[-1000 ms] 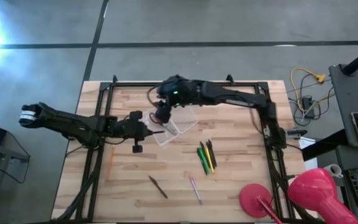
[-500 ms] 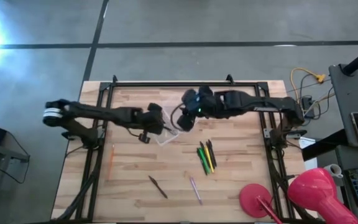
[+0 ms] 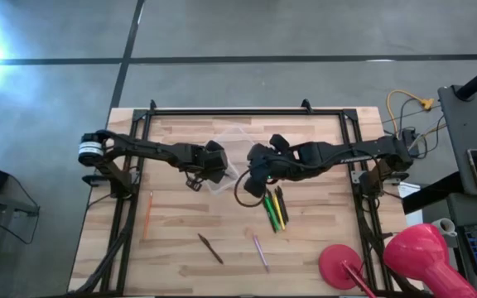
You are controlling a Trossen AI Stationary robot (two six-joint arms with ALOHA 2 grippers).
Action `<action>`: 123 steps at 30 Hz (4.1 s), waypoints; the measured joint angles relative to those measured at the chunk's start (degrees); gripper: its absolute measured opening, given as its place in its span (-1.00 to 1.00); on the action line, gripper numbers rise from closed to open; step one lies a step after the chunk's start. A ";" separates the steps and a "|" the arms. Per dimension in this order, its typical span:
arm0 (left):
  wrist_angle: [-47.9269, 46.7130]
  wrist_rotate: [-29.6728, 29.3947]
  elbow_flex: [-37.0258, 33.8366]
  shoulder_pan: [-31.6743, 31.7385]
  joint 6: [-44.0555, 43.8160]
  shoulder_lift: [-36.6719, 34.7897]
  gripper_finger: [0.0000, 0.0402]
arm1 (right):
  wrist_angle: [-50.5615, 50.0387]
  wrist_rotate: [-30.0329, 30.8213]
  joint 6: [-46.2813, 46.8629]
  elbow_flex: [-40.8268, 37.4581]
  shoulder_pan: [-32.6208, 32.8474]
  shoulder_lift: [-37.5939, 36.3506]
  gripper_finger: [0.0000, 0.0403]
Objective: Pick & place school supplies into a supply box
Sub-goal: Put the yellow pencil into the transparent supply box
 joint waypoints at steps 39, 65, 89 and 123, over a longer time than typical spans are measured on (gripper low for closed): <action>-18.52 9.94 -0.99 -0.72 -68.95 -19.07 -0.59 | 7.96 -38.85 -8.39 -29.42 -6.79 -35.56 -0.36; -24.10 2.87 -14.67 -18.66 -119.45 -23.50 -0.66 | 8.04 -39.05 -9.17 -29.50 -6.75 -35.13 -0.36; -33.09 22.96 -16.76 -22.61 -145.24 -11.20 -0.66 | 8.03 -39.05 -9.17 -29.50 -6.71 -35.13 -0.36; -25.29 21.98 -21.64 -26.79 -154.13 -3.40 -0.66 | 8.29 -39.05 -9.17 -29.50 -6.75 -35.13 -0.36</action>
